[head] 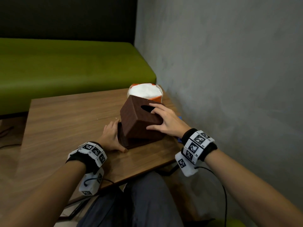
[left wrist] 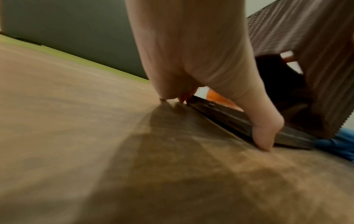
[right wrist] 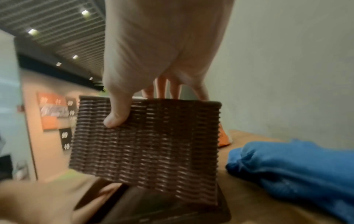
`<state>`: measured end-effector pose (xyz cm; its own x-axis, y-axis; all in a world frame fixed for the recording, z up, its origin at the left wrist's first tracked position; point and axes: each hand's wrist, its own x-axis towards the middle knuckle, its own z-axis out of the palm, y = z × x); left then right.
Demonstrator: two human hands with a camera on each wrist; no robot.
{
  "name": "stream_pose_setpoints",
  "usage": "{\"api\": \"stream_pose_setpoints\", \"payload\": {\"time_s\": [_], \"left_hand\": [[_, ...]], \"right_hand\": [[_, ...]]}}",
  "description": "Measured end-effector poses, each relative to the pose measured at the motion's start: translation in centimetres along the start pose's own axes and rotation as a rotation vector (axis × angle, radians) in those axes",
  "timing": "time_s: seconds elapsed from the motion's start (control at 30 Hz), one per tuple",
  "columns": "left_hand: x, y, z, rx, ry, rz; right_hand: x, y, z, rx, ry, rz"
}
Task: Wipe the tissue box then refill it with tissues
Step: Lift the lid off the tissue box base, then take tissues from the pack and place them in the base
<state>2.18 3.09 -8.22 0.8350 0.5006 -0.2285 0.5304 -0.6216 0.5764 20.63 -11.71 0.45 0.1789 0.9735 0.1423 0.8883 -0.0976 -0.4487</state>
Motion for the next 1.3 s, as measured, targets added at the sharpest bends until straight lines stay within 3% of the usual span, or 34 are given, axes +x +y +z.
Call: {"api": "stream_pose_setpoints", "payload": {"time_s": [0.13, 0.27, 0.37, 0.47, 0.53, 0.67, 0.8, 0.87, 0.93, 1.0, 1.07, 1.2, 1.3], "left_hand": [[-1.0, -1.0, -1.5, 0.065, -0.023, -0.085], [-2.6, -3.5, -3.0, 0.158, 0.008, -0.163], [-3.5, -4.6, -3.7, 0.238, -0.006, -0.222], [-4.0, -5.3, -4.2, 0.284, -0.009, -0.275], [-4.2, -5.6, -4.5, 0.299, -0.018, -0.300], [-4.1, -6.1, -4.9, 0.321, -0.036, -0.362], [-3.8, -5.1, -5.7, 0.381, -0.150, -0.425], [-3.3, -4.0, -6.1, 0.307, -0.150, -0.396], [-2.4, -2.4, -6.6, 0.118, -0.079, -0.287], [-1.3, -0.1, -6.8, -0.079, 0.019, -0.152], [0.0, 2.7, -6.4, -0.226, 0.137, -0.078], [2.0, 6.8, -4.2, -0.365, 0.173, -0.152], [2.2, 6.6, -3.6, -0.293, 0.155, -0.207]], "right_hand": [[-0.1, -0.7, -1.1, 0.177, 0.255, 0.135], [-0.6, -0.2, 0.1, 0.567, 0.458, 0.424], [-1.4, 0.2, 3.6, 0.847, 0.439, 0.634], [-1.7, 3.3, 7.6, 1.016, 0.419, 0.748], [-1.9, 1.5, 7.1, 1.198, 0.419, 0.835], [-2.9, 1.1, 7.7, 1.367, 0.324, 0.831], [-3.8, 0.8, 8.1, 1.219, 0.193, 0.867], [-4.1, 0.9, 7.4, 1.083, 0.174, 0.897], [-4.1, 1.8, 6.2, 0.758, 0.268, 0.872], [-3.2, 2.8, 4.1, 0.344, 0.494, 0.794], [-1.5, 3.0, 2.2, 0.255, 0.622, 0.714], [1.6, 2.8, 1.6, 0.379, 0.312, 0.794], [2.2, 2.6, 2.4, 0.266, 0.215, 0.692]]}}
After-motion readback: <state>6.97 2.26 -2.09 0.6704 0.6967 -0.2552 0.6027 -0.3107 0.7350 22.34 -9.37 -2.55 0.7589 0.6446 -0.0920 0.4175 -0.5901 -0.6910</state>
